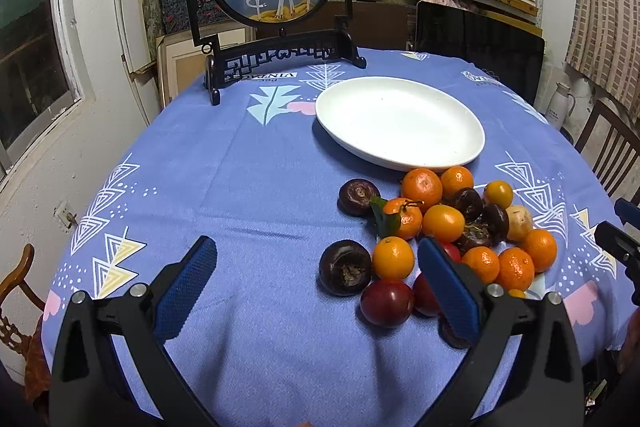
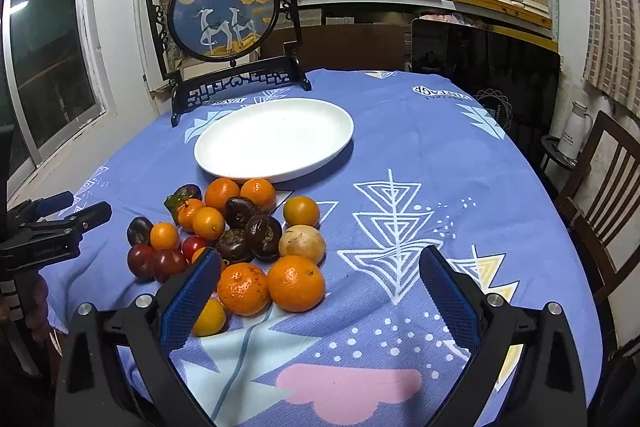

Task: Organize fruits

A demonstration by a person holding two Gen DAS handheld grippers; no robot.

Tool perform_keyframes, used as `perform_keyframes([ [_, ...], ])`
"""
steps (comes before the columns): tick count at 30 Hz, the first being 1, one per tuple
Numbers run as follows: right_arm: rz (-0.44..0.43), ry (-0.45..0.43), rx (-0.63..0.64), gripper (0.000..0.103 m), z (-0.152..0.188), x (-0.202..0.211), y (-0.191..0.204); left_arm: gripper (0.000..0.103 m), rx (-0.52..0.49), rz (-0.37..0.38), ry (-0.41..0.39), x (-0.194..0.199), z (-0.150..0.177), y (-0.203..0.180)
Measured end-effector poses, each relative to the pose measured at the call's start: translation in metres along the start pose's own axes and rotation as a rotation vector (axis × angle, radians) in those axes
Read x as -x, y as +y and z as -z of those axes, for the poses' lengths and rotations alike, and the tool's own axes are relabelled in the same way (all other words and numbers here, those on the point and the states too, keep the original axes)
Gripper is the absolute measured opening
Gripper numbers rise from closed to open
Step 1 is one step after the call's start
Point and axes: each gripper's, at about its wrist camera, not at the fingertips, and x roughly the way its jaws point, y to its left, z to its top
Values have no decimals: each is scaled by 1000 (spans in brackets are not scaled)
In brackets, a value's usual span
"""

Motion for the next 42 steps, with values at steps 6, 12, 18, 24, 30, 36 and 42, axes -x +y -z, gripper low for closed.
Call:
perform_keyframes([
  [6,-7,2,-7,99,1,0,0,99,6,1,6,0,2,4],
  [12,-9,3,2,99,2,1,1,99,1,5,1,1,3,4],
  [18,-19,1,7,99,2,1,5,99,-2,5,2,1,4,4],
  [24,-21,8,4,99,3,-1,5,99,2,1,7,0,5,5],
  [30,-24,11,6,99,4,-2,7,98,7,3,15,-3,6,7],
  [36,-22,18,5,99,5,-5,6,99,5,6,23,-6,7,6],
  [42,-26,26,6,99,7,-7,8,99,11,4,26,-7,8,7],
])
